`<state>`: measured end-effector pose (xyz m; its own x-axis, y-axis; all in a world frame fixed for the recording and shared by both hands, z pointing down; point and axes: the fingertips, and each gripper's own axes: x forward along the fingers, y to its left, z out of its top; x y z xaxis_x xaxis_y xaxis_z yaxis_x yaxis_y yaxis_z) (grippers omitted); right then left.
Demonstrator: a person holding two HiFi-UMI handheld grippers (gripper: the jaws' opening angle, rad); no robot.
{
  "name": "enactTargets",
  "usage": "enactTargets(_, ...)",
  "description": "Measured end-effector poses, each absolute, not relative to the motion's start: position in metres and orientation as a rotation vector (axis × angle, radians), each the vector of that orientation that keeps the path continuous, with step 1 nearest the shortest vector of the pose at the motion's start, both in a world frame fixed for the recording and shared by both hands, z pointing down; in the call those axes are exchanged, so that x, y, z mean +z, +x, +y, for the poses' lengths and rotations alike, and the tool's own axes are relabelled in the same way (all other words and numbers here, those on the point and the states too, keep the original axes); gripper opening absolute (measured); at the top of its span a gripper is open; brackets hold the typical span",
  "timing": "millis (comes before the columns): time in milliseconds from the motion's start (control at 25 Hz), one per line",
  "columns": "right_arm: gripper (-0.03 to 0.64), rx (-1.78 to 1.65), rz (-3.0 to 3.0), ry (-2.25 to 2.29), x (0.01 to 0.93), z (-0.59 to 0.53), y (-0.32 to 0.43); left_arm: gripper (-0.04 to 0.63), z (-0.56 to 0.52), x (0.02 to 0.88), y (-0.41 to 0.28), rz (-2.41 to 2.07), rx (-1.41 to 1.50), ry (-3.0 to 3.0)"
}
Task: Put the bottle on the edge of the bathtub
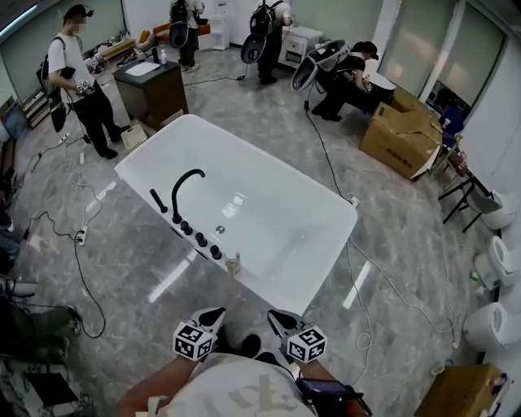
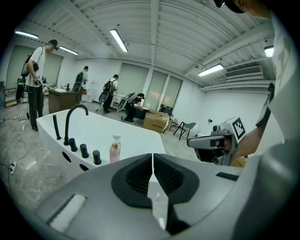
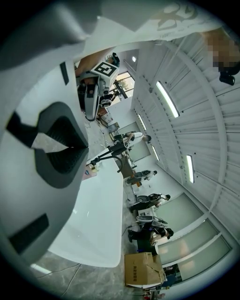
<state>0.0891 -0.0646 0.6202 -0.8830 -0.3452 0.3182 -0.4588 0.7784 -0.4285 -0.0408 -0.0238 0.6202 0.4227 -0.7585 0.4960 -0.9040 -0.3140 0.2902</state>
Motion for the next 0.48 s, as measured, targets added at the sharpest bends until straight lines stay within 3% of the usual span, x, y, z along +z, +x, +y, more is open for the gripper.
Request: enactTargets(480, 0.006, 0.751, -2.767, 0.585, 0.625, -0.057, 0.081, 0.014, -0.010, 0.621, -0.038, -1.408, 0.410, 2.154)
